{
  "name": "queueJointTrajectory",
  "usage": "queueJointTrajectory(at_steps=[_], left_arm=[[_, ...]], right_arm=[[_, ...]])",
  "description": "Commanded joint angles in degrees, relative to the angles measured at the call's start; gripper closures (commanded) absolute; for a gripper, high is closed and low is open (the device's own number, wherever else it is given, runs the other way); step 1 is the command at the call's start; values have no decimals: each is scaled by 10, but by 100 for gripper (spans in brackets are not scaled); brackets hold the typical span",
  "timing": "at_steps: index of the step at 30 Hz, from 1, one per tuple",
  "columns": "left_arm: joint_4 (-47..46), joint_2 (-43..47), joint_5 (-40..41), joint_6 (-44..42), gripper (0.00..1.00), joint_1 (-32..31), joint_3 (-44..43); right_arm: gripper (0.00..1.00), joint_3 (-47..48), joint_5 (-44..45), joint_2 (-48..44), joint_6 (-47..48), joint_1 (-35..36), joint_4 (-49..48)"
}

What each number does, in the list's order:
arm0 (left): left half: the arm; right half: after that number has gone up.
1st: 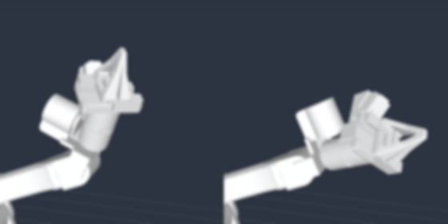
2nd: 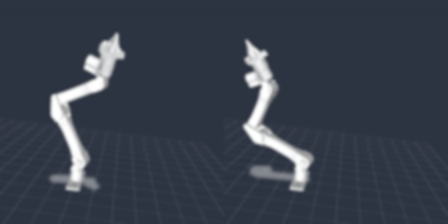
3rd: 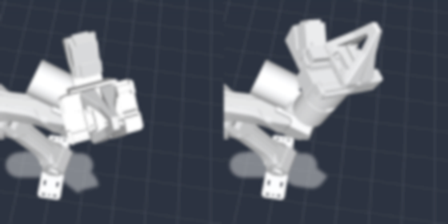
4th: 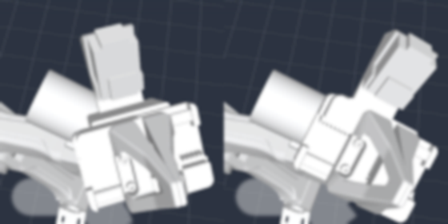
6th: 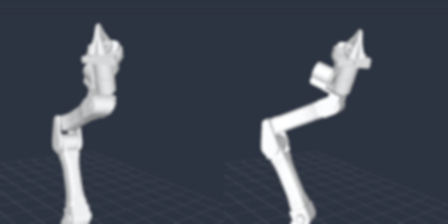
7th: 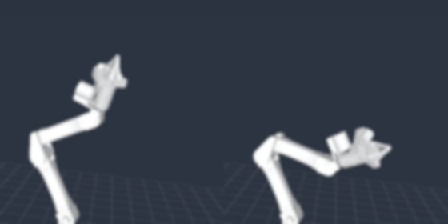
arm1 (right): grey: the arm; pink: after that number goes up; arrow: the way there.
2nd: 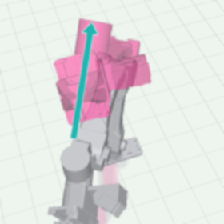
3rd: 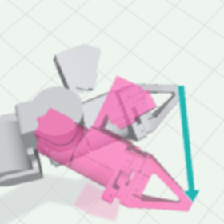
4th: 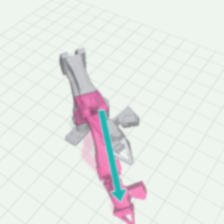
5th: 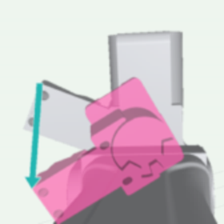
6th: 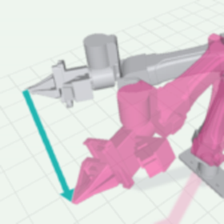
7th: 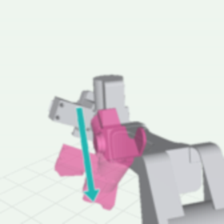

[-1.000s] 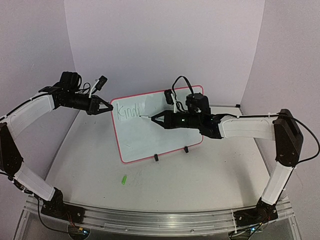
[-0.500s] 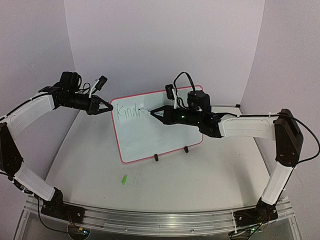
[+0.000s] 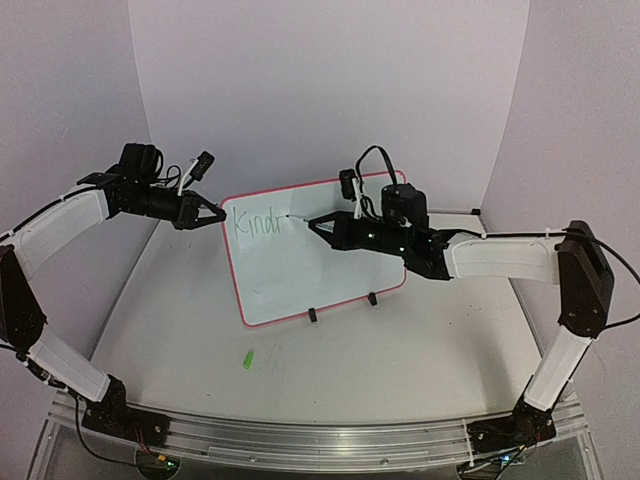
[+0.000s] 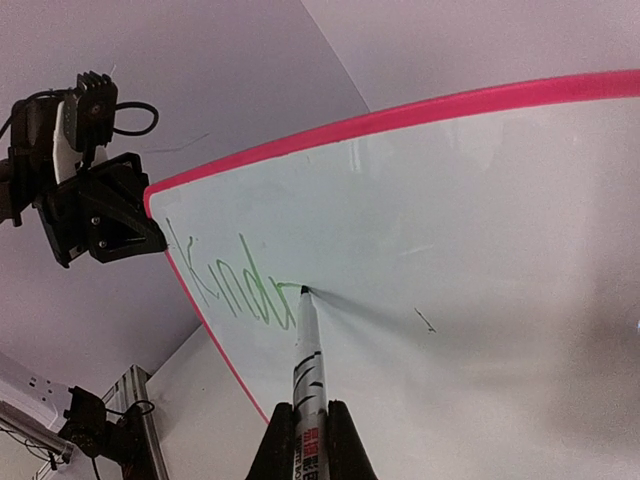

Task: Write a sentence on the whiteboard

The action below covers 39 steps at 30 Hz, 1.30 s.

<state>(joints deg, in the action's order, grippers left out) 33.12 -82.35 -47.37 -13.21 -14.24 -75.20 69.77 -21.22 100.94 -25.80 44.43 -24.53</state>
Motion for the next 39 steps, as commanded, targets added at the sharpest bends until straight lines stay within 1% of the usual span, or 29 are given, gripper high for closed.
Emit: queueJointTrajectory(at_steps=[1, 7, 15, 24, 31, 39], left_arm=[[-21, 28, -20, -6, 100, -1, -4], [-21, 28, -20, -5, 100, -2, -4], [-22, 29, -21, -5, 100, -1, -4], [-21, 29, -20, -5, 100, -2, -4], [-22, 27, -19, -5, 100, -2, -4], [-22, 26, -19, -5, 100, -2, -3]], right_arm=[[100, -3, 27, -16, -5, -7, -17], [100, 8, -5, 3, -4, -7, 6], [100, -15, -2, -2, -1, -7, 24], [100, -14, -6, -3, 0, -7, 27], [100, -12, -64, -28, 14, -6, 26], [100, -20, -24, -56, 12, -8, 22]])
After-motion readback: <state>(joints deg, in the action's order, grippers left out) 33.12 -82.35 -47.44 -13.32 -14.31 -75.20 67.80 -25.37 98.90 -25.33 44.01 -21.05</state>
